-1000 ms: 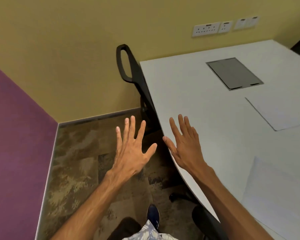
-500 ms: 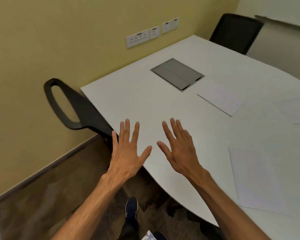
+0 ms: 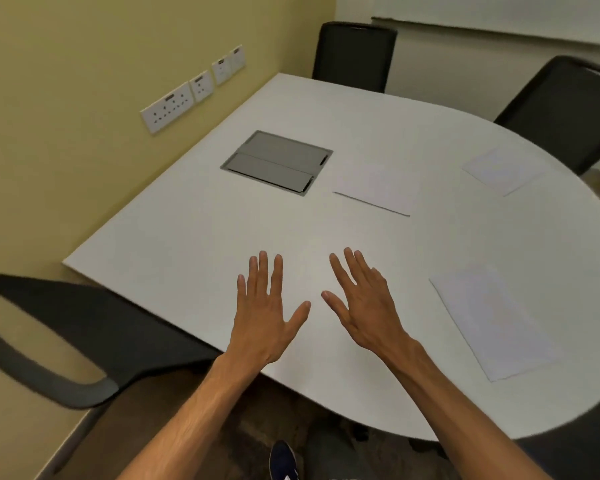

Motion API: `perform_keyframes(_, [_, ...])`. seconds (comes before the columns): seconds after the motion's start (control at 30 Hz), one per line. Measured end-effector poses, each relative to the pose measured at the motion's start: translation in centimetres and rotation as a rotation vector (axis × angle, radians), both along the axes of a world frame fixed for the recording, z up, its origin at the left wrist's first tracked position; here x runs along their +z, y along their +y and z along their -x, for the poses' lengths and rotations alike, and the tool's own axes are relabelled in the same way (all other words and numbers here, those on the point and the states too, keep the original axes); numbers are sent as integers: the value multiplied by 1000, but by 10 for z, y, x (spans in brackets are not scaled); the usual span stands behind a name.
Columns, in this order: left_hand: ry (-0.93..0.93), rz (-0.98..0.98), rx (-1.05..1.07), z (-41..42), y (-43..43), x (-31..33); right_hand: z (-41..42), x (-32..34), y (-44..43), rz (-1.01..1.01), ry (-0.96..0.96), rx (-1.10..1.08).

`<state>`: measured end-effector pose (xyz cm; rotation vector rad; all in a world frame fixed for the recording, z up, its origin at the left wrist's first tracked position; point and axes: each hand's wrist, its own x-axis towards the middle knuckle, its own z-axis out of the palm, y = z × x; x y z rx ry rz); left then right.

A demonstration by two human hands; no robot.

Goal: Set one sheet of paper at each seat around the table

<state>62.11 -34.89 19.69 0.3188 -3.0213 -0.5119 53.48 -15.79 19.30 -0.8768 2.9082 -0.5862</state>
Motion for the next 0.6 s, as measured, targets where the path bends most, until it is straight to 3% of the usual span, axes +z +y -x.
perform_keyframes(0.33, [-59,67,-199,139,-8,-32,110,-36,12,-91,-51,-171])
perform_keyframes(0.6, [-71,-53,-297,295,-19,-81,254,-84,28,-139,-111,-280])
